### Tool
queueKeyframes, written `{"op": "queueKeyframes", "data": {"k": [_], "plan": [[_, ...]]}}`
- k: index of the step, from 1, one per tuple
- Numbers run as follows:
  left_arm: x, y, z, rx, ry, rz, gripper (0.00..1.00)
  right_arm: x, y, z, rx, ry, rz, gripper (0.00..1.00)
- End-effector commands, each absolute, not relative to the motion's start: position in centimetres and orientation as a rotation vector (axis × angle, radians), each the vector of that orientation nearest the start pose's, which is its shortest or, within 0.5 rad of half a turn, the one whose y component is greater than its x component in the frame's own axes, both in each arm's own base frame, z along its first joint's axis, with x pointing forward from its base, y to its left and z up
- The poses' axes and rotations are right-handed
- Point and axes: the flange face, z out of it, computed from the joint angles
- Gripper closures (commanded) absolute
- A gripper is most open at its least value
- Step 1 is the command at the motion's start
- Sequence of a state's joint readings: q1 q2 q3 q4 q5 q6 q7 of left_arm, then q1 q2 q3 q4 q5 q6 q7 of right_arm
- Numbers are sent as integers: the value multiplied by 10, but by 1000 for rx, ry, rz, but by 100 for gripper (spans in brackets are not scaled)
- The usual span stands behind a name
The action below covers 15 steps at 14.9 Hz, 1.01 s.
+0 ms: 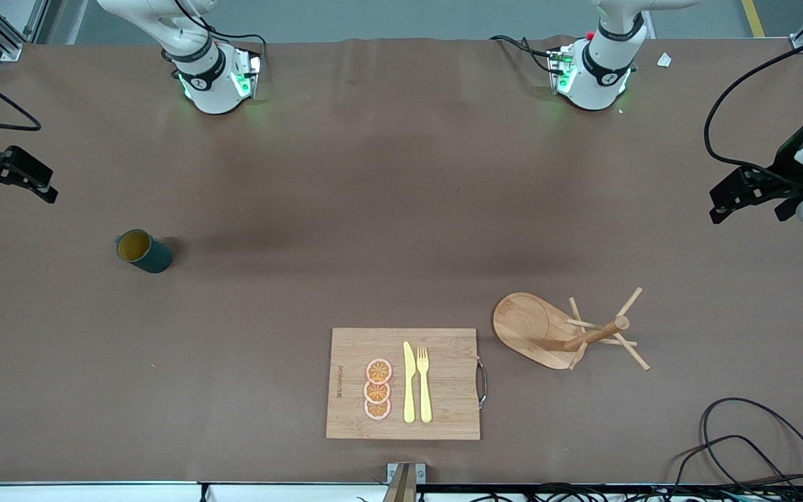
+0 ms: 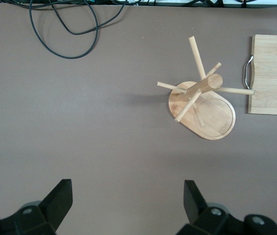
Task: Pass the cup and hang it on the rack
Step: 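Move the right gripper toward the teal mug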
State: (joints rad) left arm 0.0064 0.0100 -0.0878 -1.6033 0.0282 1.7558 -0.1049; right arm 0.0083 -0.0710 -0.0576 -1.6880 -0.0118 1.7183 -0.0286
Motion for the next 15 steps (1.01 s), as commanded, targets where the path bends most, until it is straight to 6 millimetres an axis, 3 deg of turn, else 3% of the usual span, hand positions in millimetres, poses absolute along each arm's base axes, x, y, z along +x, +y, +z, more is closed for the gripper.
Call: {"op": "queueKeyframes", "data": {"k": [1, 8, 11, 15], "plan": [[574, -44, 624, -3121, -28, -188, 0, 550, -30, 618, -3159, 19, -156, 0], [574, -49, 629, -3118, -13, -200, 0, 544, -32, 602, -3159, 21, -50, 0], [574, -48, 630, -3114, -18, -205, 0, 535, -45, 566, -3150, 54, 100, 0], [574, -48, 630, -3116, -18, -205, 0, 529, -52, 535, -3144, 74, 161, 0]]}}
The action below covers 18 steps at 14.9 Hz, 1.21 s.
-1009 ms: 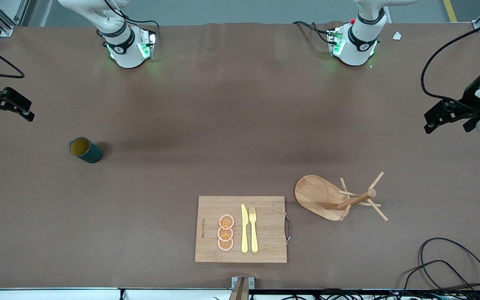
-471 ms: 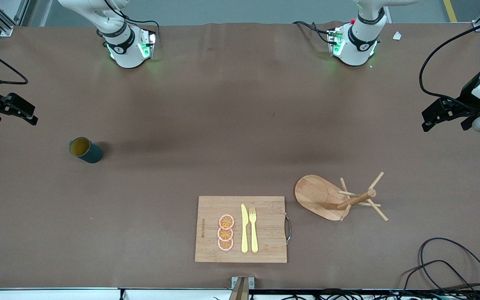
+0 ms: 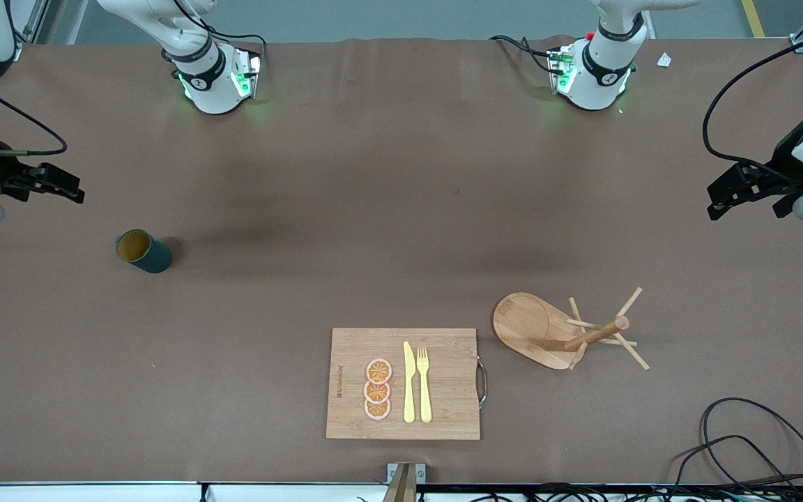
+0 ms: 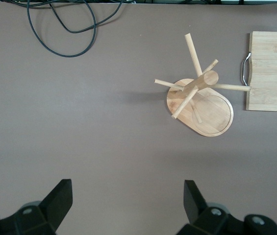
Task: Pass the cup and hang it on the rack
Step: 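Move the right gripper toward the teal mug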
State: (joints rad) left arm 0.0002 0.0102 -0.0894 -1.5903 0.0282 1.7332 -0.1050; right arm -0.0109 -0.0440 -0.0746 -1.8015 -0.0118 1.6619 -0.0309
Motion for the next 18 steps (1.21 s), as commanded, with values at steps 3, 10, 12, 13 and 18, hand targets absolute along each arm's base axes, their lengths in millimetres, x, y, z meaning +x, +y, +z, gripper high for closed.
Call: {"op": "queueKeyframes", "data": {"k": [3, 10, 12, 13, 18], "plan": [[574, -48, 630, -3116, -18, -205, 0, 520, -53, 501, -3143, 76, 139, 0], [574, -46, 627, -3117, -6, -193, 0, 493, -50, 441, -3142, 76, 54, 0], [574, -44, 626, -3116, -11, -190, 0, 487, -50, 424, -3140, 78, 39, 0], [574, -42, 626, -3116, -15, -190, 0, 486, -50, 420, -3141, 78, 37, 0], [577, -42, 622, -3116, -32, -181, 0, 488, -58, 398, -3142, 111, -57, 0]]}}
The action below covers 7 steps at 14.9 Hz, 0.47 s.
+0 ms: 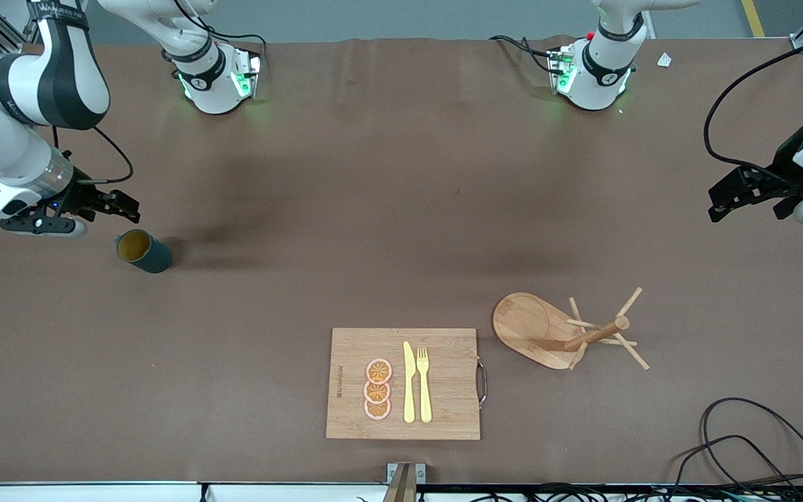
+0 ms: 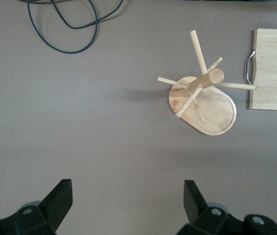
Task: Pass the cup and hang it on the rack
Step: 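Move the right gripper toward the teal mug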
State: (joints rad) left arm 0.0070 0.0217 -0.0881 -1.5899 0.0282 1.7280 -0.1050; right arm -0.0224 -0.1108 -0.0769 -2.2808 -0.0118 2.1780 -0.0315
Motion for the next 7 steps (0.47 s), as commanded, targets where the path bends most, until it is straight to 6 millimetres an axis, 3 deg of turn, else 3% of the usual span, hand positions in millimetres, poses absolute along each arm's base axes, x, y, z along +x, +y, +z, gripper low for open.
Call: {"op": "queueKeyframes", "data": {"k": [1, 7], "plan": [[577, -43, 623, -3116, -32, -183, 0, 490, -59, 393, -3143, 113, -69, 0], [578, -41, 622, -3118, -37, -181, 0, 495, -63, 347, -3148, 124, -76, 0]]}}
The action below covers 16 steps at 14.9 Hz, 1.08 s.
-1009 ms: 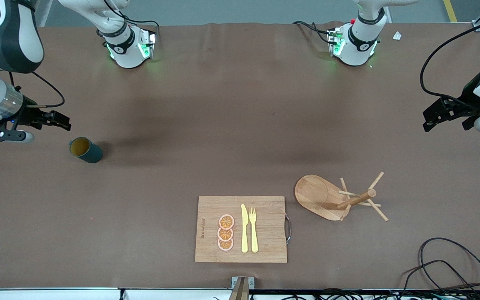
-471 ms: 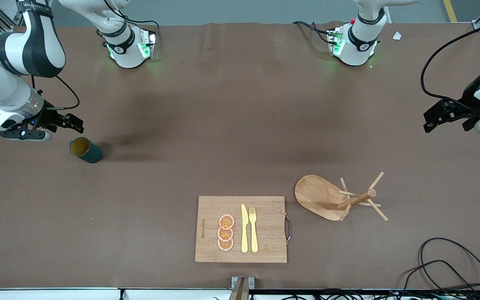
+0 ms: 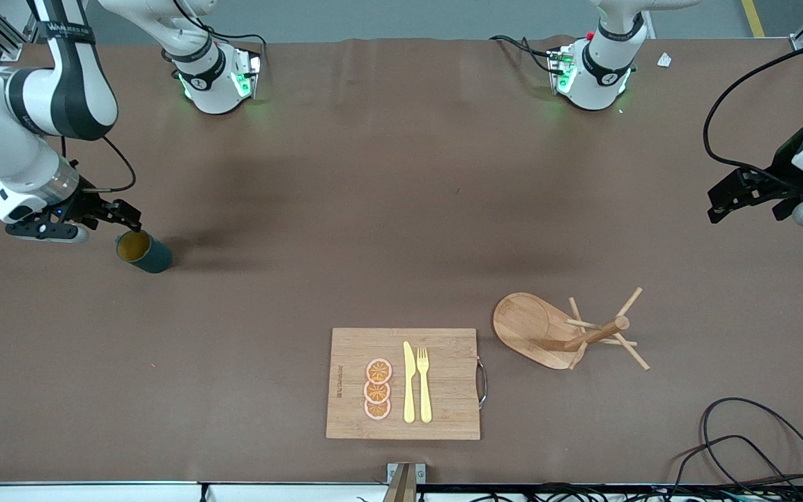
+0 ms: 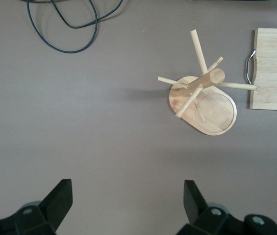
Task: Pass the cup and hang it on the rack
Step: 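Lower the right gripper over the teal mug and grasp its rim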
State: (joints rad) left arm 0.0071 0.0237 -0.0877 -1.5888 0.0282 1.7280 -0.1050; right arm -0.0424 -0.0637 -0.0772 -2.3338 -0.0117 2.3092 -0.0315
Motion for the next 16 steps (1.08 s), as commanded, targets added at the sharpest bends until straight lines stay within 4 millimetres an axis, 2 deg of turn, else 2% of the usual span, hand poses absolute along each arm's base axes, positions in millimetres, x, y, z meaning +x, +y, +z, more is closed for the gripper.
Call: {"op": "queueKeyframes", "data": {"k": [1, 5, 9, 16], "plan": [[578, -42, 622, -3118, -35, -181, 0, 493, -62, 340, -3148, 124, -79, 0], [578, -42, 622, -3118, -34, -181, 0, 501, -62, 311, -3149, 137, -113, 0], [578, -40, 622, -3118, -39, -181, 0, 502, -59, 289, -3146, 137, -65, 0], [578, -40, 622, -3118, -39, -181, 0, 496, -56, 268, -3146, 131, -26, 1]]}}
